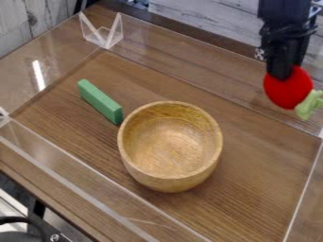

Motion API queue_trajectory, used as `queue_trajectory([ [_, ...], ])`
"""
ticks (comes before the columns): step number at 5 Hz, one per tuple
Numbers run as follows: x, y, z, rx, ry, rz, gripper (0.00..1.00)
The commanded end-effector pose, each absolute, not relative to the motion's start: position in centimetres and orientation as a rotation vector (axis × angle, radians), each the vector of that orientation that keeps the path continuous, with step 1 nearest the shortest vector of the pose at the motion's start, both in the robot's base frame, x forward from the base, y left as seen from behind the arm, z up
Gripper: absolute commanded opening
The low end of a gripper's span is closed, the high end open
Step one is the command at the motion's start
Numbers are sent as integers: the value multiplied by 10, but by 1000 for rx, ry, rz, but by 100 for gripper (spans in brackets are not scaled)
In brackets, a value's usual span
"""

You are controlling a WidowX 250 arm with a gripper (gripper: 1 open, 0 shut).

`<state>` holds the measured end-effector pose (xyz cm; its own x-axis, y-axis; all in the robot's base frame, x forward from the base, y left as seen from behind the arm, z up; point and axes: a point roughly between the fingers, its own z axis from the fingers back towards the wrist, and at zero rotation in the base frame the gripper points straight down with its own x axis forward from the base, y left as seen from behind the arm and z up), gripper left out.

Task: Move the red object to the right side of the table

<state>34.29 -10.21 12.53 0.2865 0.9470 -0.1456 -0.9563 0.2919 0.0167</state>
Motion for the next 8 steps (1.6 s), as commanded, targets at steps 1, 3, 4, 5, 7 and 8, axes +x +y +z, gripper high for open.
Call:
queue_trajectory([
  [1,334,-125,136,-156,97,1321,0],
  [3,321,-157,96,-173,123,1348,0],
  [4,312,-158,81,-171,123,1344,0],
  [5,306,-157,69,-176,113,1335,0],
  [7,314,-159,61,-198,92,1361,0],
  [8,318,-159,59,-206,83,1325,0],
])
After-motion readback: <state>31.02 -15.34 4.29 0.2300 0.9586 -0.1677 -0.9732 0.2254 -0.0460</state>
